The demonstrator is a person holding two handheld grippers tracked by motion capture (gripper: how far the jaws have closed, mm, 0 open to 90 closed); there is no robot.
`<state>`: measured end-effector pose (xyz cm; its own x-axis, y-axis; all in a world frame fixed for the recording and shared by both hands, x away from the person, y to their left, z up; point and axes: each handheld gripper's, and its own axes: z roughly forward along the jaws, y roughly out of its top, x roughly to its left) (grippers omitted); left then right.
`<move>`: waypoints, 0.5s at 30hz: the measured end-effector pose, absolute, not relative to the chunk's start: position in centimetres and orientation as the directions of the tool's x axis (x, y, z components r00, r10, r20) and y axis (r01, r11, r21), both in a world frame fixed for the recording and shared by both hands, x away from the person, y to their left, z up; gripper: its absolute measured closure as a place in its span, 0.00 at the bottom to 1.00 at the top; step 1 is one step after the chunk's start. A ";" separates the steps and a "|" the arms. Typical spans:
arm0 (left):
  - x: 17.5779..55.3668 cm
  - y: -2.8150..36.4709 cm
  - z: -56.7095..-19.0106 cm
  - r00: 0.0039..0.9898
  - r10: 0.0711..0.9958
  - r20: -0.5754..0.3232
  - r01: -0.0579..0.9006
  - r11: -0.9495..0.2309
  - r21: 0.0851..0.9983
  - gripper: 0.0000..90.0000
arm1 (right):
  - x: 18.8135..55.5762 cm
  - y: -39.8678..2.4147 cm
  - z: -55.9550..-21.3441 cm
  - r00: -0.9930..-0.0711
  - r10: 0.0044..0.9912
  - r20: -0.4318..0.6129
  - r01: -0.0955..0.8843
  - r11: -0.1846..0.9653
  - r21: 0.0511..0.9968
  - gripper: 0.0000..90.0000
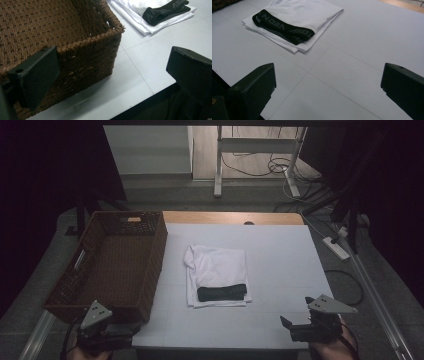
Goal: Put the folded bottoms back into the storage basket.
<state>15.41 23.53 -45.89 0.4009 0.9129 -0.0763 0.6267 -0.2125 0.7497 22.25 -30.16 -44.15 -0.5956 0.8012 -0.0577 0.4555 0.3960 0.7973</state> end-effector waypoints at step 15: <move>15.4 23.4 -45.9 0.400 0.914 -0.061 0.627 -0.224 0.746 0.00 | 22.8 -30.7 -44.2 -0.587 0.809 0.024 0.509 0.346 0.788 0.01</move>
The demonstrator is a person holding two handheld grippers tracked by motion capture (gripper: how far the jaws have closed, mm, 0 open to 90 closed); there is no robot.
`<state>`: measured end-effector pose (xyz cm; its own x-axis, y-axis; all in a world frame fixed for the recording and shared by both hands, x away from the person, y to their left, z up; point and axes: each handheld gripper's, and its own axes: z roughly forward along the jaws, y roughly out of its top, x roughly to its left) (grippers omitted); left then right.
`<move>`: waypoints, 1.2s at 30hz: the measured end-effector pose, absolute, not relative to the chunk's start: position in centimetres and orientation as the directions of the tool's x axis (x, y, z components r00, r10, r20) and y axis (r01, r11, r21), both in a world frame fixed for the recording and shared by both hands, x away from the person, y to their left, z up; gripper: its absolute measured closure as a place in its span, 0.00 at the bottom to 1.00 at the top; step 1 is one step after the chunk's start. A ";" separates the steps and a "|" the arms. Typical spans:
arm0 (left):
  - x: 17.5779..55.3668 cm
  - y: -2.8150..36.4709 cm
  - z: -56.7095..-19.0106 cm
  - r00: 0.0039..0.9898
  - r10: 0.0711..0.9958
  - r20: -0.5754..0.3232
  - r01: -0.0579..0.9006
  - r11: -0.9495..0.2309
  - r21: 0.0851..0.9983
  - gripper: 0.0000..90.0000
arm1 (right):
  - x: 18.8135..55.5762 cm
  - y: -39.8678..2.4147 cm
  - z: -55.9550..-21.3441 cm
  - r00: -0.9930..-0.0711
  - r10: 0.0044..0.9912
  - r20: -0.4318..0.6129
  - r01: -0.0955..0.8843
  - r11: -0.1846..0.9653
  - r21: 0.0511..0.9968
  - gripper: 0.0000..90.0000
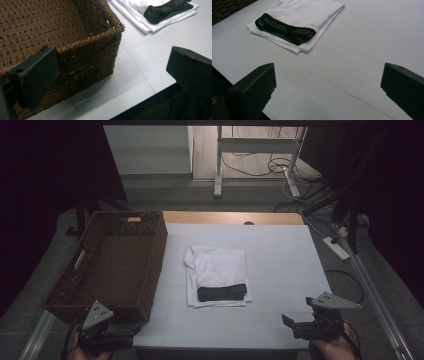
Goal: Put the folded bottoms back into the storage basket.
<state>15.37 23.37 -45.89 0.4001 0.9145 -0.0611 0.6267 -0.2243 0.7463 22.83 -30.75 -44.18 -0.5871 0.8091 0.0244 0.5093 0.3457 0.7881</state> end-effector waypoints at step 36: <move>15.8 22.5 -45.2 0.448 0.893 -0.045 0.598 -0.262 0.757 0.00 | 22.8 -30.4 -44.0 -0.624 0.781 0.034 0.490 0.357 0.795 0.01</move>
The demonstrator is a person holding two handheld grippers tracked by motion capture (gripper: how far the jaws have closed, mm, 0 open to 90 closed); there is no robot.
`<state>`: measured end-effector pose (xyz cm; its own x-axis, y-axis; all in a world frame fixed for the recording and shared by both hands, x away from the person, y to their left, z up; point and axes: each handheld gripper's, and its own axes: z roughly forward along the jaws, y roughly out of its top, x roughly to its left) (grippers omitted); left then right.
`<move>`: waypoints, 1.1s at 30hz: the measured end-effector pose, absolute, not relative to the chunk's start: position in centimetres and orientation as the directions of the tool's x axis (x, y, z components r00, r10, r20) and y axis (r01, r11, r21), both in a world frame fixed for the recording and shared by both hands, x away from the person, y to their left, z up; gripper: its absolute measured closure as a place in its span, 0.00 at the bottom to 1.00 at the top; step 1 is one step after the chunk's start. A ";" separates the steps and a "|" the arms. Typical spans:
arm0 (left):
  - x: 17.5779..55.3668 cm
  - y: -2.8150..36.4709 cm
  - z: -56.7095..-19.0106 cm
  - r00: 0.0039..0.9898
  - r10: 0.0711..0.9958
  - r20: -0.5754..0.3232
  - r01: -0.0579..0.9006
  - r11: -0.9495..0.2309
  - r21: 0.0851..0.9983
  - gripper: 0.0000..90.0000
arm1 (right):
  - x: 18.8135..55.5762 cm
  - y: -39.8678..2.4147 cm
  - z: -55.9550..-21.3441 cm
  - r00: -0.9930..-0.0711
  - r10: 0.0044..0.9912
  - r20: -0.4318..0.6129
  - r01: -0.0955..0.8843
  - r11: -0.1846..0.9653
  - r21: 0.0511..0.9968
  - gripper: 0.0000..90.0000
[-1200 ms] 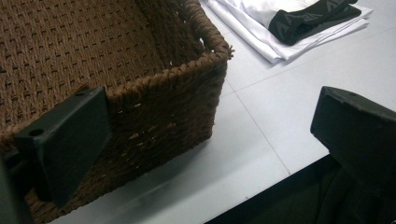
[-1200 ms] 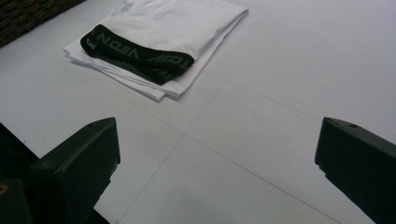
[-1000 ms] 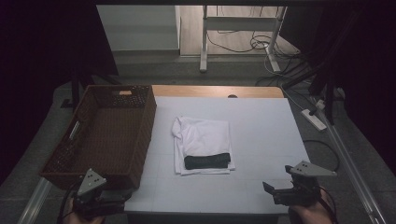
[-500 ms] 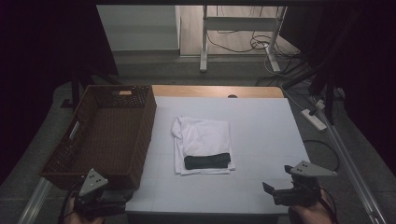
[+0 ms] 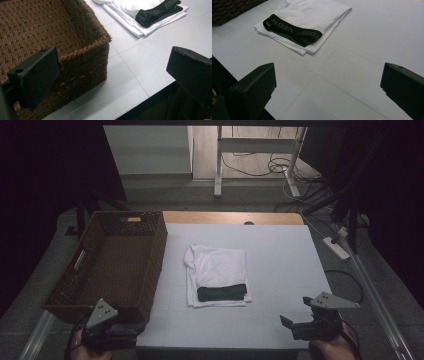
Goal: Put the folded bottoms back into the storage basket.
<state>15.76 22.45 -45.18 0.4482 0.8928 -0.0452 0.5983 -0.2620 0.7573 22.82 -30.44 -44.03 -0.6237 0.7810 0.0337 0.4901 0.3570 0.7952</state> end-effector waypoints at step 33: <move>19.6 20.8 -45.0 0.569 0.815 -0.107 0.547 -0.279 0.790 0.00 | 23.9 -28.5 -43.8 -0.693 0.721 0.024 0.444 0.400 0.802 0.01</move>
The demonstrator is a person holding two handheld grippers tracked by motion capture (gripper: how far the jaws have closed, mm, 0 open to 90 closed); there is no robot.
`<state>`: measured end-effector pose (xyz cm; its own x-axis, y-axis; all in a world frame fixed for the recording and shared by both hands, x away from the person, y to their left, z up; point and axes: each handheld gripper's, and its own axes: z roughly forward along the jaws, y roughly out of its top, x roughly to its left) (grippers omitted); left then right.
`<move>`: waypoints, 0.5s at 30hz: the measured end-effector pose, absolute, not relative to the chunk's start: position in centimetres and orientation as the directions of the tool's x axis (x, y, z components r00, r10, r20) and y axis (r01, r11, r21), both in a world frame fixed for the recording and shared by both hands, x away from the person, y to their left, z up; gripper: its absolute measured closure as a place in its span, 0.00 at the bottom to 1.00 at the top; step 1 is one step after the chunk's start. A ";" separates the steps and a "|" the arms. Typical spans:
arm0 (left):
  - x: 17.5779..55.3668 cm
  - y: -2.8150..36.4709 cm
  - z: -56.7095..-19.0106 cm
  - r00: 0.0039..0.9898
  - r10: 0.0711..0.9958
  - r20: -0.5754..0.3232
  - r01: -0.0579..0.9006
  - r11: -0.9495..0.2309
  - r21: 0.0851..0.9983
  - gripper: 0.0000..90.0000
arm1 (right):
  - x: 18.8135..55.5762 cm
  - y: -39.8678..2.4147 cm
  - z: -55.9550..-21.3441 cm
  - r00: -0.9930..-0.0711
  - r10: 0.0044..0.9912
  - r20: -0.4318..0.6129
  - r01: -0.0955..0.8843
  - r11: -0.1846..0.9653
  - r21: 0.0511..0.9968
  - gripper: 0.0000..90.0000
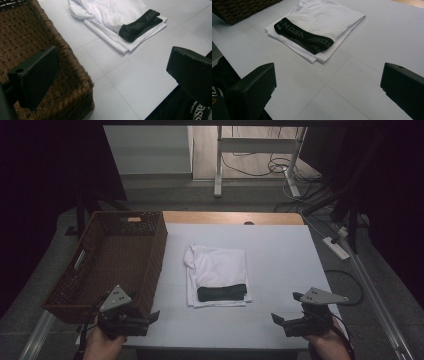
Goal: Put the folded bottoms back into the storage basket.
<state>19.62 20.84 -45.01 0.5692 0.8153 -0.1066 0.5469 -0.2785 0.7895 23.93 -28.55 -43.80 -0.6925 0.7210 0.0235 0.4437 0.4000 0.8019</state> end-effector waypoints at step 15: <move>21.3 19.0 -44.5 0.589 0.802 -0.103 0.550 -0.304 0.778 0.00 | 25.0 -27.5 -44.1 -0.715 0.698 0.032 0.437 0.411 0.800 0.01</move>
<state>21.30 18.99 -44.48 0.5887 0.8017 -0.1034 0.5502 -0.3036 0.7779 24.96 -27.52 -44.05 -0.7151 0.6983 0.0318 0.4366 0.4106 0.8005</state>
